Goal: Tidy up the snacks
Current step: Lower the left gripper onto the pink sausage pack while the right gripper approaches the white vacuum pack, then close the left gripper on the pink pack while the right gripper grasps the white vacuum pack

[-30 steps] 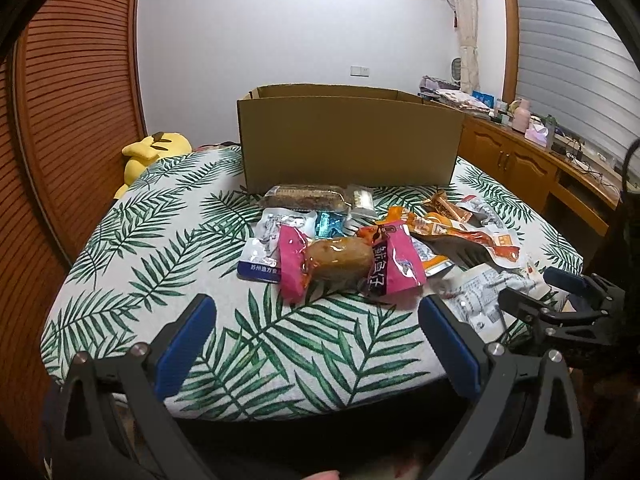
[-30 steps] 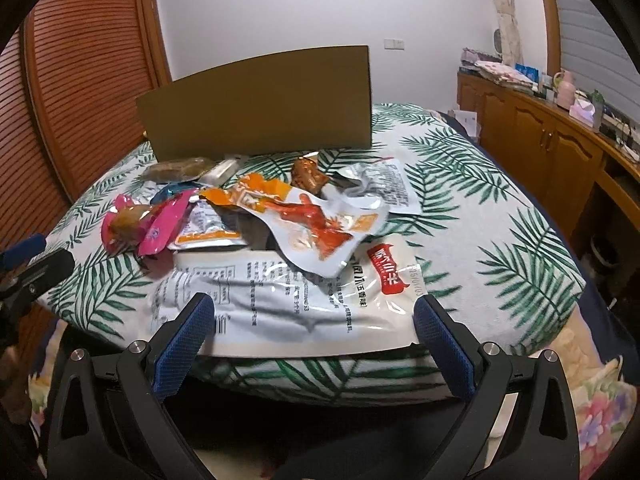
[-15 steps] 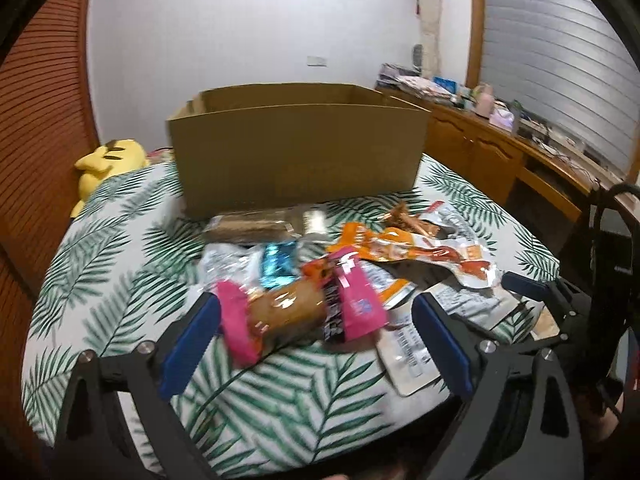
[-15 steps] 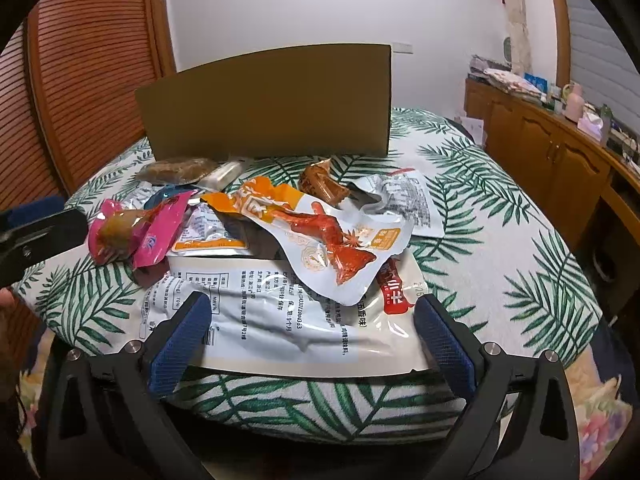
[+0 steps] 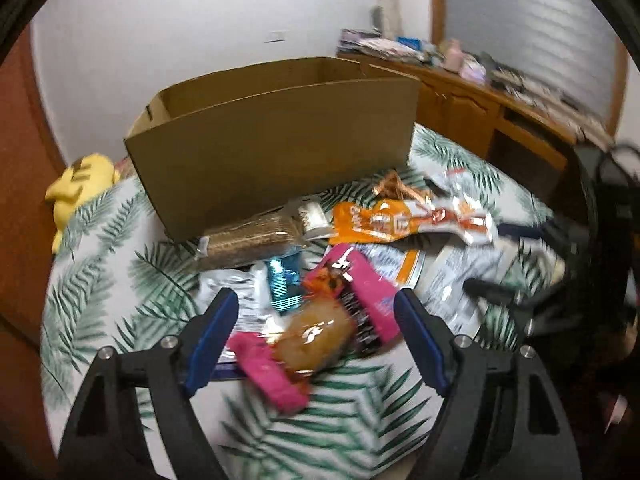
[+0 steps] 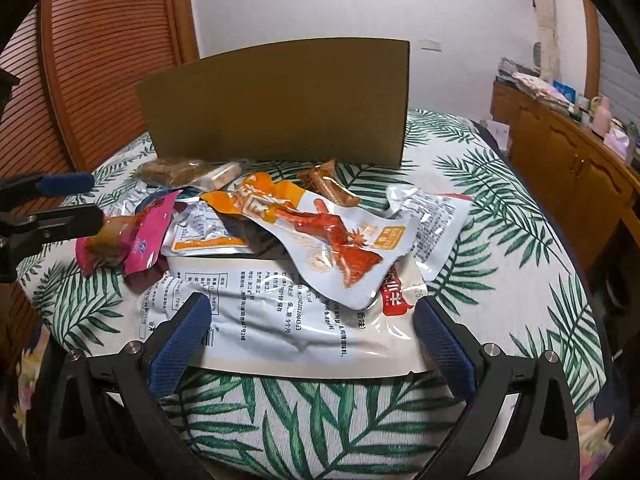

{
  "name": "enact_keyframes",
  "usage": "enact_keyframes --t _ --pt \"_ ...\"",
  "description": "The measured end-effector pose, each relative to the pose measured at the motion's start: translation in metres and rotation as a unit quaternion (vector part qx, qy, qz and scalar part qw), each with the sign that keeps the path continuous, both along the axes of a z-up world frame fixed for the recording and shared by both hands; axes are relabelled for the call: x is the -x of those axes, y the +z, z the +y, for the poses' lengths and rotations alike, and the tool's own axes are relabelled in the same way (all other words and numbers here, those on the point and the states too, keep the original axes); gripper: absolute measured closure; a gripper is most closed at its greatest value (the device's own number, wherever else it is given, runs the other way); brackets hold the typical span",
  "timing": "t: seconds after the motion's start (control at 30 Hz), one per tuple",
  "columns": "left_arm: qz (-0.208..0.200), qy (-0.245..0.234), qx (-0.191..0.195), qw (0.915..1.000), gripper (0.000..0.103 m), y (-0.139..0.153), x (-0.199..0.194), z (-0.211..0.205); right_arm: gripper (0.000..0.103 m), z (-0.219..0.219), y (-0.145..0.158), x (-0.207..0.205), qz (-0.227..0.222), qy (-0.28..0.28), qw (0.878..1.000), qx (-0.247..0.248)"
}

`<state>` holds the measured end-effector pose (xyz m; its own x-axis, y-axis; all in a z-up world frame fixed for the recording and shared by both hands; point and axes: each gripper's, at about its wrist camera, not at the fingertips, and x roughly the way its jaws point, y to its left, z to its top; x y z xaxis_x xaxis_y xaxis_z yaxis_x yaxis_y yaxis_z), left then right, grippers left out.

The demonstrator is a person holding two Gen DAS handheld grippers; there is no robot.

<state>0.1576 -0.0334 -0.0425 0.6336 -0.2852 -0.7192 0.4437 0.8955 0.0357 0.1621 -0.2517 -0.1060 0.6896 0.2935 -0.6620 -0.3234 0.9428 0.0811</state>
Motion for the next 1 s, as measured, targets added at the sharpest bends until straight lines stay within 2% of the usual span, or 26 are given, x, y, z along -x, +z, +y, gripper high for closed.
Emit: enact_keyframes --t 0.17,0.23,0.3,0.37,0.5,0.67,0.87,0.93,1.0 --pt "0.031 -0.067 -0.037 0.9966 0.024 -0.006 -0.004 -0.001 0.001 -0.002 0.011 0.0 -0.003 0.007 1.0 -0.008" --pt "0.039 -0.086 -0.051 0.9942 0.031 -0.01 -0.006 -0.004 0.001 -0.003 0.017 0.002 -0.004 0.016 1.0 -0.012" --pt "0.046 -0.099 -0.058 0.9924 0.046 -0.011 -0.011 -0.007 0.001 -0.003 0.024 0.004 -0.004 0.031 0.999 -0.011" --pt "0.059 -0.106 -0.063 0.9906 0.049 -0.014 -0.018 -0.01 0.001 -0.004 0.031 0.005 0.002 0.057 0.998 -0.01" --pt "0.097 -0.123 -0.073 0.985 0.047 -0.027 -0.03 -0.013 0.001 0.002 0.039 0.003 0.018 0.106 0.994 0.014" --pt "0.114 -0.125 -0.042 0.9846 0.049 -0.03 -0.035 -0.007 0.002 0.018 0.035 0.001 0.041 0.172 0.983 0.053" --pt "0.121 -0.112 -0.026 0.9859 0.053 -0.029 -0.034 0.005 0.005 0.035 0.03 -0.006 0.063 0.238 0.966 0.078" --pt "0.122 -0.106 -0.022 0.9865 0.051 -0.028 -0.033 0.008 0.009 0.04 0.027 -0.008 0.07 0.256 0.96 0.091" --pt "0.126 -0.111 -0.021 0.9856 0.043 -0.029 -0.029 0.01 0.01 0.044 0.025 -0.01 0.073 0.273 0.954 0.105"
